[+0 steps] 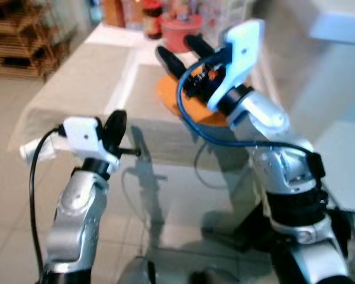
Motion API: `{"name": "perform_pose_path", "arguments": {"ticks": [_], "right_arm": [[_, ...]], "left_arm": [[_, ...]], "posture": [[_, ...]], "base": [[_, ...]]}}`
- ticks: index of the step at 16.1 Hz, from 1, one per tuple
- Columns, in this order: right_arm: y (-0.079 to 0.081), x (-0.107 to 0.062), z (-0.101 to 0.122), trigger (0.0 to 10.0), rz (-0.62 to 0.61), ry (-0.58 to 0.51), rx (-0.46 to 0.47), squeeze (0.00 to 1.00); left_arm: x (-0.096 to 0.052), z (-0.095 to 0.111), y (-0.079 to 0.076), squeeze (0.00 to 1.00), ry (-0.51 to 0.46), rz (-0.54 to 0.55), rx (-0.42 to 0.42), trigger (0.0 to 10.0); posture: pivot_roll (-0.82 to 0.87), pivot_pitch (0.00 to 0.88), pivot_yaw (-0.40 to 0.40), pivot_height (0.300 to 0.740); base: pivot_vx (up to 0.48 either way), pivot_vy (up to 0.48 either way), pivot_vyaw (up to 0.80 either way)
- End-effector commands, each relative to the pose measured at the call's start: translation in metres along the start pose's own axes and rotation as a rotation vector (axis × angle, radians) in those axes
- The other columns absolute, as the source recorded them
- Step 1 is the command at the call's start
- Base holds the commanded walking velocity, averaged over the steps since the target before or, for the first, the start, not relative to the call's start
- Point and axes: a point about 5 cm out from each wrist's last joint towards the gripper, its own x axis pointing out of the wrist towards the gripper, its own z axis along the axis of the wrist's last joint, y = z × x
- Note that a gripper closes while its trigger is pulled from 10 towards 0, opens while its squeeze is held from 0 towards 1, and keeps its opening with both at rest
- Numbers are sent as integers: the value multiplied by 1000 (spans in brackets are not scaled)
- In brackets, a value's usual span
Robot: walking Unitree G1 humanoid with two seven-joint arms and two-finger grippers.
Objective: Setting the table
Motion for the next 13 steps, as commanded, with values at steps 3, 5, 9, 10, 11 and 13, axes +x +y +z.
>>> {"name": "perform_pose_path", "arguments": {"ticks": [3, 5, 9, 10, 11, 13], "right_arm": [[-7, -2, -18, 10000, -85, 234, -85, 0], [-20, -2, -32, 10000, -184, 350, -71, 0], [-23, 15, -47, 10000, -197, 460, 10, 0], [-24, 16, -48, 10000, -201, 471, 11, 0], [-28, 23, -53, 10000, -216, 517, 29, 0], [-34, 36, -52, 10000, -231, 524, 46, 0]], "left_arm": [[4, 19, -5, 0, -65, -27, 47, 10000], [6, 28, -3, 0, -90, -29, 95, 10000], [5, 34, 4, 0, -89, -15, 146, 10000], [5, 34, 4, 0, -88, -15, 147, 10000], [4, 33, 2, 0, -79, -26, 156, 10000], [1, 31, -3, 0, -62, -54, 161, 10000]], "posture": [[-78, 80, -7, 740], [-75, 74, -11, 740], [-70, 68, -12, 740], [-69, 68, -13, 740], [-69, 72, -16, 740], [-64, 82, -21, 740]], "base": [[0, 0, -267], [0, 0, 0], [0, 0, 0], [0, 0, 0], [0, 0, 0], [0, 0, 0]]}}
